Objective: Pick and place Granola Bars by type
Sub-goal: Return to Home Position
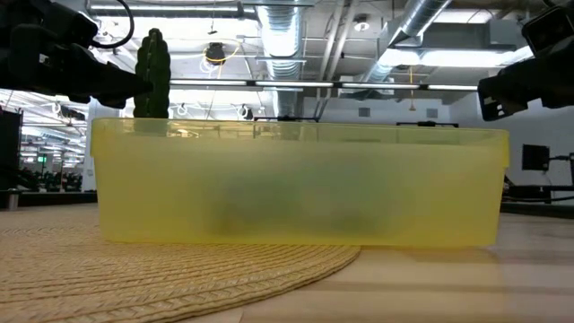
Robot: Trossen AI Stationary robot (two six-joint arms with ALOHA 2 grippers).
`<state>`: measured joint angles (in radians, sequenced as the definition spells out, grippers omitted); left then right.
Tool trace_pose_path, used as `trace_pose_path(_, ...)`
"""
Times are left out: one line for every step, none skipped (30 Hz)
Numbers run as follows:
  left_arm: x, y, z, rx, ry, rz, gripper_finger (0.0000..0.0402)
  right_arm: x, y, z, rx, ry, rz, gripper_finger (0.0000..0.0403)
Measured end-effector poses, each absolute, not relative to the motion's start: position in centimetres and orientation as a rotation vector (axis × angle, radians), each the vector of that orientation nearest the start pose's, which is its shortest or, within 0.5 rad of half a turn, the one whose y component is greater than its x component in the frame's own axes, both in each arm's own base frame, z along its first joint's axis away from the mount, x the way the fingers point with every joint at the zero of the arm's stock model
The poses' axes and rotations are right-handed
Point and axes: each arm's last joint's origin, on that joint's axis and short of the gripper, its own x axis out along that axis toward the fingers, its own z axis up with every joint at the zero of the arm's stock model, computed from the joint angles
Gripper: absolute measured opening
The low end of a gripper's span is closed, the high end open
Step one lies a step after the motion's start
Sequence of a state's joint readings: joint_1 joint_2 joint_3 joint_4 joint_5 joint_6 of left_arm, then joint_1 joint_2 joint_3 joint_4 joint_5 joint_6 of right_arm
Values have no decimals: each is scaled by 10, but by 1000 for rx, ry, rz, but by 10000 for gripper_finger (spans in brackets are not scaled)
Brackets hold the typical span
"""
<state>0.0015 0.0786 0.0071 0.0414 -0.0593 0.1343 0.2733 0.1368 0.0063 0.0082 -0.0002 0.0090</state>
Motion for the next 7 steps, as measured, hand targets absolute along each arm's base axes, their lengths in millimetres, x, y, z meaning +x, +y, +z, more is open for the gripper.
trace_pose_path(102,2,164,135,34,59,137,101,28,155,-8,123,272,137)
trace_pose_path(102,2,164,137,34,59,137,101,28,155,-8,123,272,138)
trace_pose_path(102,2,164,137,34,58,137,101,28,155,-8,123,272,138)
trace_pose_path(102,2,164,136,34,59,137,101,28,155,-8,123,273,139)
trace_pose_path(102,2,164,135,34,59,137,101,28,155,-8,123,272,138)
trace_pose_path(102,2,164,135,34,59,137,101,28,155,-8,123,273,138)
trace_pose_path(102,2,164,136,34,59,137,101,28,155,-8,123,272,138)
